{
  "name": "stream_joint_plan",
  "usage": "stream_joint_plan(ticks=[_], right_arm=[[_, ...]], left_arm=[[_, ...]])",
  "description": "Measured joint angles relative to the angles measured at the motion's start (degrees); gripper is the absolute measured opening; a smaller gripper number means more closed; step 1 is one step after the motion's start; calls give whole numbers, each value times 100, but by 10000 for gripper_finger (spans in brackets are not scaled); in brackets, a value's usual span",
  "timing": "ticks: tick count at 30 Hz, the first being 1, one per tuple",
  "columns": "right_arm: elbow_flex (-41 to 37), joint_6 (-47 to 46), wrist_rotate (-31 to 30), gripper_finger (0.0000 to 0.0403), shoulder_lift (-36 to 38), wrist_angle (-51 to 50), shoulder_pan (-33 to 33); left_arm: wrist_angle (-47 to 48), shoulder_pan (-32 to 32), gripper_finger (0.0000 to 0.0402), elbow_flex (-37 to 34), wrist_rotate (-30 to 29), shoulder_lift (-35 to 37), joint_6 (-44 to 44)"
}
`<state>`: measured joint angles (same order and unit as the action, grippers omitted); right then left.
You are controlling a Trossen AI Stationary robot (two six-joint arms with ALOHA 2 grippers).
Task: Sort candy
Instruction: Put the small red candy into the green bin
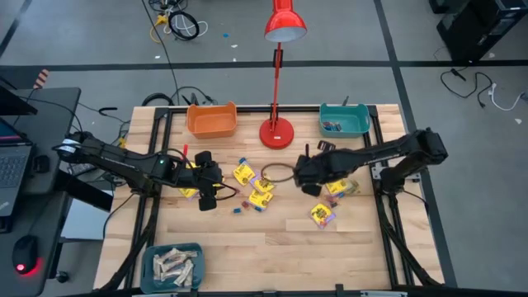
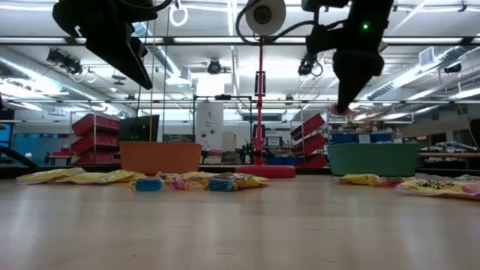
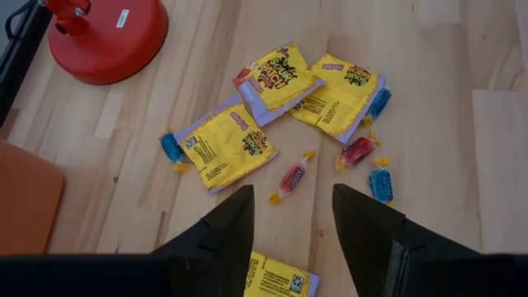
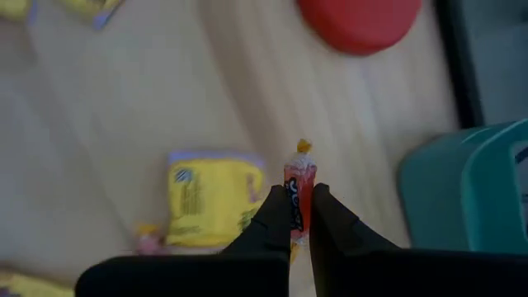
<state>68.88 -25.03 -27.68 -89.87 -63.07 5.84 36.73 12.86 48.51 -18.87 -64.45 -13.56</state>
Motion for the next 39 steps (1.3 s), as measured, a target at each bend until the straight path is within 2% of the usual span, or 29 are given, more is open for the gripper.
stream_joint_plan(ticks=[11, 18, 25, 35, 39], right_arm=[[2, 56, -129, 12, 1031, 475, -1048], [3, 56, -128, 12, 1427, 468, -1817], [4, 123, -65, 12, 1508, 460, -2648], [2, 167, 606, 12, 1504, 491, -3715], [-117, 251, 682, 12, 1502, 566, -4149]], left_arm=[[0, 0, 168, 0, 0, 0, 0], [2, 1, 168, 0, 0, 0, 0], [-2, 1, 168, 0, -2, 0, 0], [-2, 2, 168, 0, -1, 0, 0], [-2, 0, 168, 0, 0, 0, 0]])
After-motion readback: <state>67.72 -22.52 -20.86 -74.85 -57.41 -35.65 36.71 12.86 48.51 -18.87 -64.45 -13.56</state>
